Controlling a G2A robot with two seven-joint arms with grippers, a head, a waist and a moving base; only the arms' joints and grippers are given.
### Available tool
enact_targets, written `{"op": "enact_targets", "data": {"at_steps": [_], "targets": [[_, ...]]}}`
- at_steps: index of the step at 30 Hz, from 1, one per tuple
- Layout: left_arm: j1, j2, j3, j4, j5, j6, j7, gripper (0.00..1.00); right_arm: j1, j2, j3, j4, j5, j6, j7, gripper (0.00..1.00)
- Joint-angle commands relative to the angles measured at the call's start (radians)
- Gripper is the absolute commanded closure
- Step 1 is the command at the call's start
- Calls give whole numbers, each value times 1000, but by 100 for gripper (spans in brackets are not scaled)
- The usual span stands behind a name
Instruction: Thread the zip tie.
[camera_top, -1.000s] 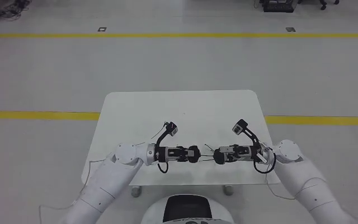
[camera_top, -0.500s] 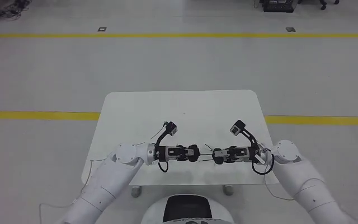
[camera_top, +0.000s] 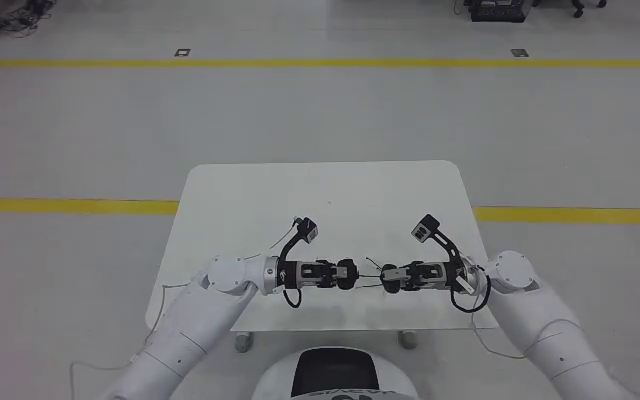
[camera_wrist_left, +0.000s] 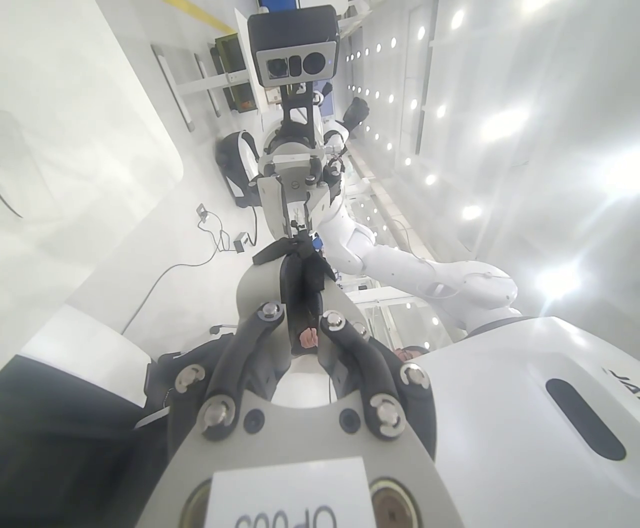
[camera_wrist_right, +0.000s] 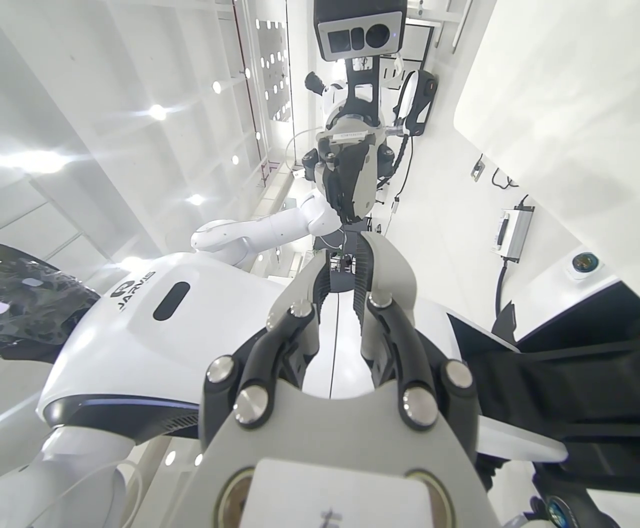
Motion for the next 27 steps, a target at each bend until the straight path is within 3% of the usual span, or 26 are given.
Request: {"op": "enact_targets", "data": {"at_steps": [1,14,16,27], "targets": [[0,1,1,-1,1,0,1,100,0,0,0,1,-2,0,0,91],[-2,4,7,-1,9,0,6,100,1,-3,1,6,-7,0,0,100],[-3,4,8,0,16,0,10,0,1,-4,2,7,-10,0,0,100],[-2,6,13,2,37,0,55,0,-5,-5,4,10,-7,0,0,100]]}}
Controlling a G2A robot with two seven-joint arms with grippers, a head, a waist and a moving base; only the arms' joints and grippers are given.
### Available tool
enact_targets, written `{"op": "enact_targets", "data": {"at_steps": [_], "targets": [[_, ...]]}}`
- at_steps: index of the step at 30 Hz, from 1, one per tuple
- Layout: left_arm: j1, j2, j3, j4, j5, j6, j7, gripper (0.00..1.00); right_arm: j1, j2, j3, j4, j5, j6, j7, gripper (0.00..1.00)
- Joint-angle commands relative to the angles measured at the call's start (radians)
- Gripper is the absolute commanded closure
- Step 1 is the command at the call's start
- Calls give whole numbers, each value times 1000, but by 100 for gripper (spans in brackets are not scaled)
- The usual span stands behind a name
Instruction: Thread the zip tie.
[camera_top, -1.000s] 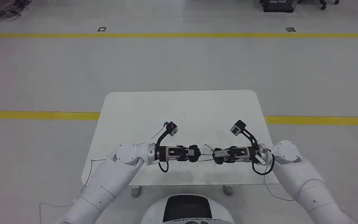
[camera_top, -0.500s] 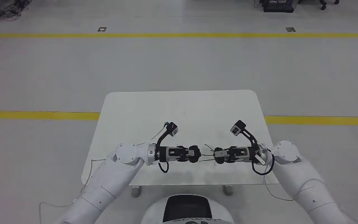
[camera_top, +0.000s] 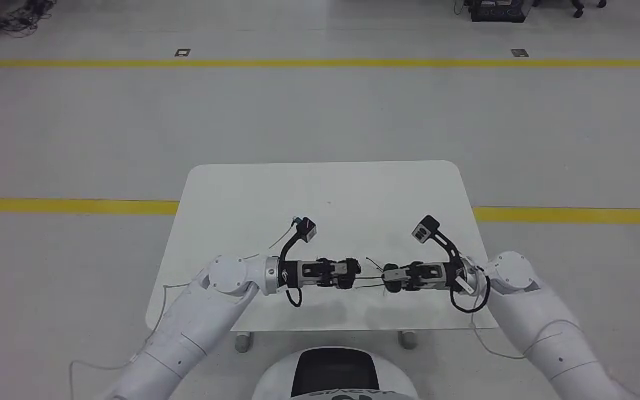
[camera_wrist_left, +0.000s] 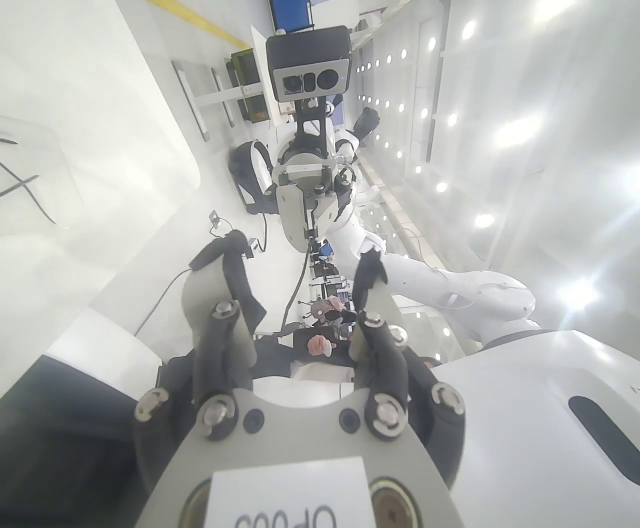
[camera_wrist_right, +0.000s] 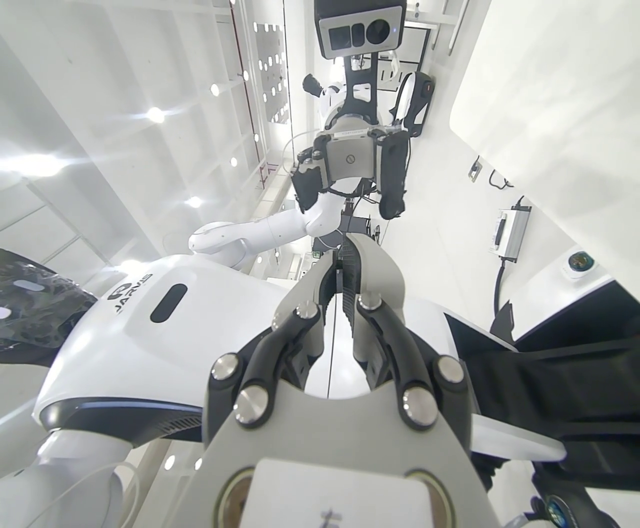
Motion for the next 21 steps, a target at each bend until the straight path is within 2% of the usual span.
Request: {"op": "enact_targets", "data": {"at_steps": [1,8,13,17,21], "targets": [[0,0,0,0,0,0,-1,0,-1,1,-5,0,1,0,0,100],[0,0,0,0,0,0,-1,0,0,1,-5,-1,0,0,0,100],[5,-2,22,-16,-3,26,42,0,-11,-2,-6,-32,-14,0,-37,100],[-9,-7,46,-8,-11,57,76,0,-21,-4,16,-48,-10,0,-19,100],[-17,-10,57,-6,-7,47,92,0,-25,-7,27,-52,-7,0,-4,100]]}}
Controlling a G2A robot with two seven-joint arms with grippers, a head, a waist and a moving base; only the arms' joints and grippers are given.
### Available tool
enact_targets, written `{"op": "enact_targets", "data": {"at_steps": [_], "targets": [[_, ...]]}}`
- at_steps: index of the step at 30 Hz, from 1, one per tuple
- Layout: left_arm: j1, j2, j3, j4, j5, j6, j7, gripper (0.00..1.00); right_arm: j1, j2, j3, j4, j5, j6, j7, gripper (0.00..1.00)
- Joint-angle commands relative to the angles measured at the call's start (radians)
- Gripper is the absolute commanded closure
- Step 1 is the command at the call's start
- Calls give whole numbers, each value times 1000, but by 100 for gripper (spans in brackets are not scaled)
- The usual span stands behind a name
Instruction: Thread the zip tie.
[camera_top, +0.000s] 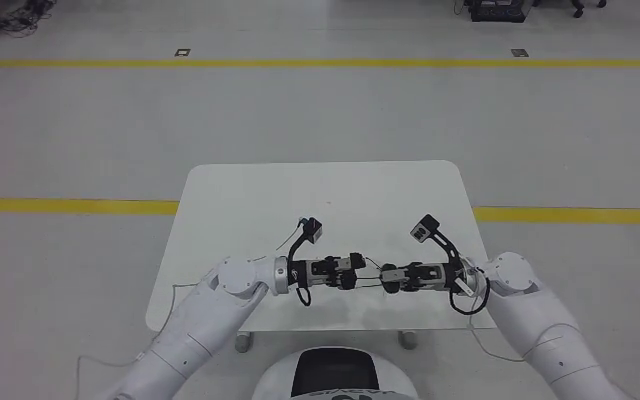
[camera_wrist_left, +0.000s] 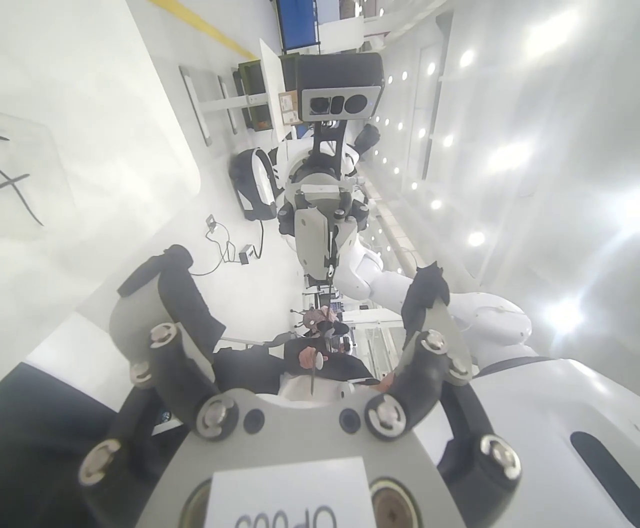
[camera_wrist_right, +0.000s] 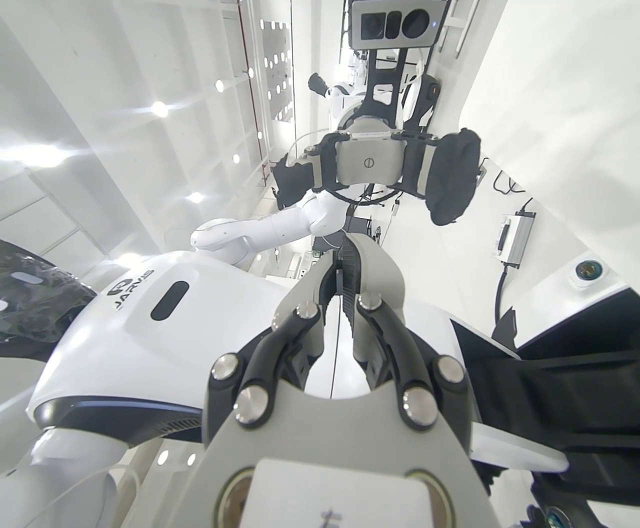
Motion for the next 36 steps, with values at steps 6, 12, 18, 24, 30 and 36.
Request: {"op": "enact_targets", "data": {"at_steps": [6,12,18,24,30,36], "targets": [[3,0,4,-6,5,5,17,0,-6,-1,-4,-15,-11,1,-37,100],[5,4,9,-18,5,17,31,0,-14,-2,-1,-34,-19,0,-64,100],[4,7,18,-21,-14,24,28,0,-13,-4,-2,-38,-36,0,-79,100],[-2,8,27,-18,-30,22,23,0,-12,-4,-5,-38,-46,1,-86,100],[-8,11,34,-16,-29,23,23,0,-8,-6,-11,-34,-43,0,-85,100],[-11,14,39,-15,-22,27,37,39,1,-8,-19,-23,-64,9,-97,100]]}}
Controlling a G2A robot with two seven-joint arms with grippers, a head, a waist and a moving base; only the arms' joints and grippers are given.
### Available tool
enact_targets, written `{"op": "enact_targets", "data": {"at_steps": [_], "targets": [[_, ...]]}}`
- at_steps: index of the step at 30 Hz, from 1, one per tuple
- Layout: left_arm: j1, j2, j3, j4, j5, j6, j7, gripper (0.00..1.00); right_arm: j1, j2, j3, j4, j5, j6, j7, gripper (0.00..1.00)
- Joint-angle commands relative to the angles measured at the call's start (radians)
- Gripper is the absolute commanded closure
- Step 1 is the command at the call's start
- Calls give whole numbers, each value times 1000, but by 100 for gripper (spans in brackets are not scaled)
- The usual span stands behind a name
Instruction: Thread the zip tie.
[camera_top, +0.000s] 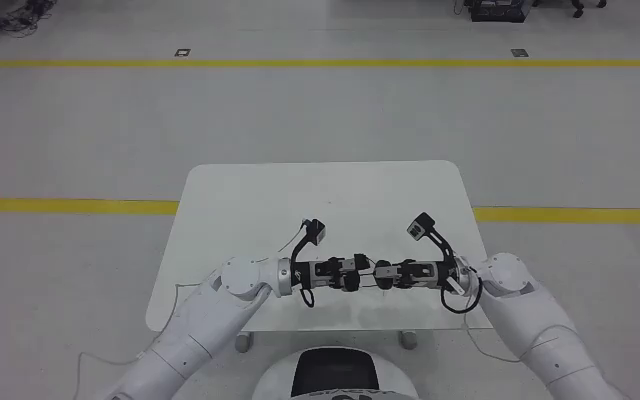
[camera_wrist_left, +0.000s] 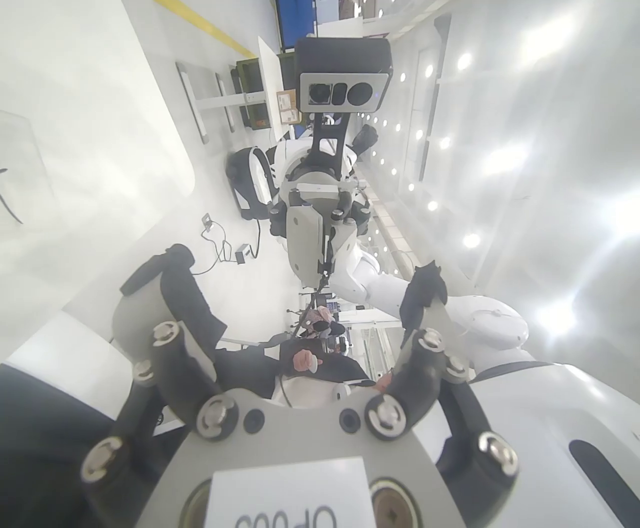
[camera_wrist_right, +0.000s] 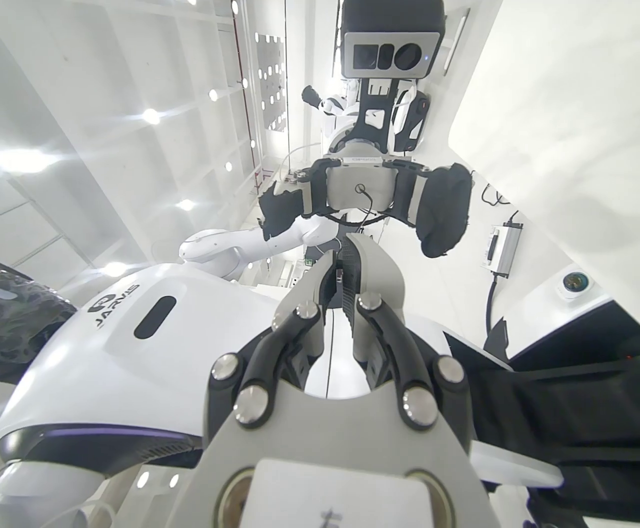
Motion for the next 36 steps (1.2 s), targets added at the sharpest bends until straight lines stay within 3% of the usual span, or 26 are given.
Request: {"op": "enact_targets", "data": {"at_steps": [1,4,17,36], "targets": [[0,1,2,1,1,1,5,52,2,0,-2,3,-6,5,-5,100],[-1,2,4,2,-1,0,8,62,5,-1,-6,7,-13,9,-10,100],[-6,8,13,4,-6,-5,14,78,8,-1,-9,23,-39,12,-29,100],[-19,13,37,15,-18,-9,14,82,14,-5,-23,31,-60,7,-62,100]]}}
